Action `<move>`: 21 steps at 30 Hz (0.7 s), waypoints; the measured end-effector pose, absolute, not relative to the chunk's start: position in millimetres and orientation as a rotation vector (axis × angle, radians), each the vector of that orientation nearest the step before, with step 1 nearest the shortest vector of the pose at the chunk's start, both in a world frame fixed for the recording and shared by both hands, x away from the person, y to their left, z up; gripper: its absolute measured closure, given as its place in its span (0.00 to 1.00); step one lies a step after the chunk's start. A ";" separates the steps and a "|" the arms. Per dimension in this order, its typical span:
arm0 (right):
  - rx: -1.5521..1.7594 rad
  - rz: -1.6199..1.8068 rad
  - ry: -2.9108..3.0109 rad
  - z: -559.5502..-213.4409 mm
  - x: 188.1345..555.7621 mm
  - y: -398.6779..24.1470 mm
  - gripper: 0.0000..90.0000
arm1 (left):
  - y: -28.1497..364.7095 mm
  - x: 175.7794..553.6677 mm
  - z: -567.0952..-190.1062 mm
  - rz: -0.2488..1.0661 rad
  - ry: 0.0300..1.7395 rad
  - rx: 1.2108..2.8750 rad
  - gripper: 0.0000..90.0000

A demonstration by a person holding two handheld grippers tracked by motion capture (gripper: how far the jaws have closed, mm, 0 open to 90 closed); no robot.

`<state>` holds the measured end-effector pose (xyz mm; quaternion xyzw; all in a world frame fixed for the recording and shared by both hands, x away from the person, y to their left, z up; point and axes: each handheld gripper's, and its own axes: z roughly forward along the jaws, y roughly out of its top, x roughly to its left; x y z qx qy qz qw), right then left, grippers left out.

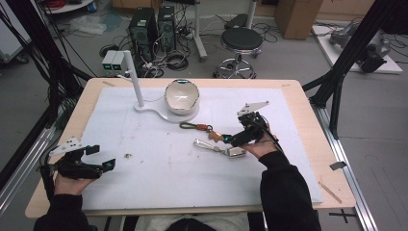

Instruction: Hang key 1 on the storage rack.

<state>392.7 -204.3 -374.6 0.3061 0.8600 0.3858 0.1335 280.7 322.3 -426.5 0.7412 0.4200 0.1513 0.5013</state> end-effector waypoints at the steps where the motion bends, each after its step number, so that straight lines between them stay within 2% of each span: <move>1: 0.887 1.113 2.500 -374.1 394.0 -202.2 0.01 | 322.3 280.6 -426.4 0.366 1.016 1.791 0.03; 21: 0.828 0.983 2.613 -375.2 433.7 -152.3 0.01 | 323.1 280.6 -426.1 0.372 1.015 1.785 0.03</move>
